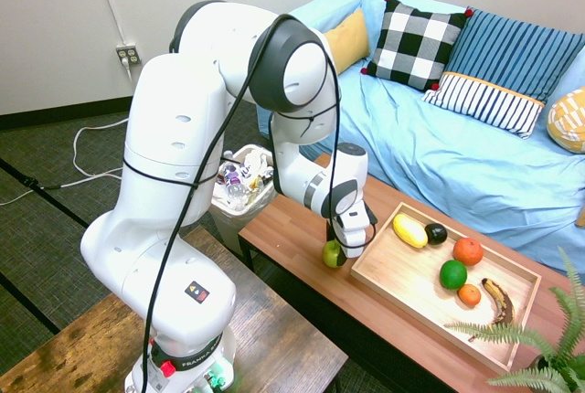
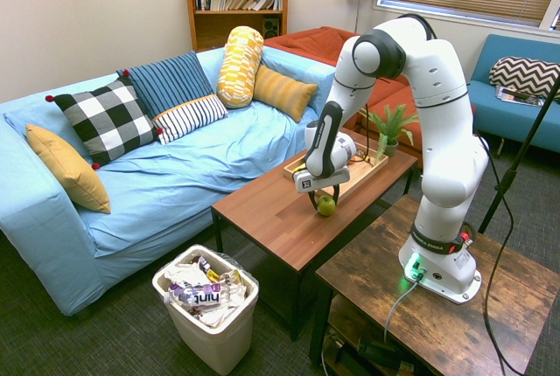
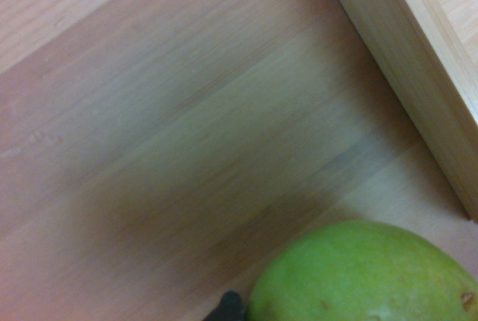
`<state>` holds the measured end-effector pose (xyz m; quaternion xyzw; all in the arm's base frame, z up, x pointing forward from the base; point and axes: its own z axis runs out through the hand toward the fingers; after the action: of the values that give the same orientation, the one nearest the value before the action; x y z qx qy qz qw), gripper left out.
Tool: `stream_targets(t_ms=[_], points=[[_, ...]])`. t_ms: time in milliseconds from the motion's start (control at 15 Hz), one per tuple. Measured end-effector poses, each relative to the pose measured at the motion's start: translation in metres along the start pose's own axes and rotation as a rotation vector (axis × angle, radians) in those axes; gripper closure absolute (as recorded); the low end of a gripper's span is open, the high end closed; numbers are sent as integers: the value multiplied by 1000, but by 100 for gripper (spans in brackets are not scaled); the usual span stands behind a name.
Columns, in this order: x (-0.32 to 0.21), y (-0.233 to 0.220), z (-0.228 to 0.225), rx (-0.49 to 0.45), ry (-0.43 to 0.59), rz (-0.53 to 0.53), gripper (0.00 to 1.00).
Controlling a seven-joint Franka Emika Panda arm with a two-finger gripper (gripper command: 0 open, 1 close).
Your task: Put the apple in the tray
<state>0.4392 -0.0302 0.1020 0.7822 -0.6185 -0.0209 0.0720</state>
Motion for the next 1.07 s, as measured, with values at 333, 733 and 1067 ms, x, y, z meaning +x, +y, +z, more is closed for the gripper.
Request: stream_targets(t_ms=[333,733,1067], points=[[14,-8,-51,64,3,-45,100],[82,-1,-133,98,38,14,100],[146,-6,-83,24,52,116,100]])
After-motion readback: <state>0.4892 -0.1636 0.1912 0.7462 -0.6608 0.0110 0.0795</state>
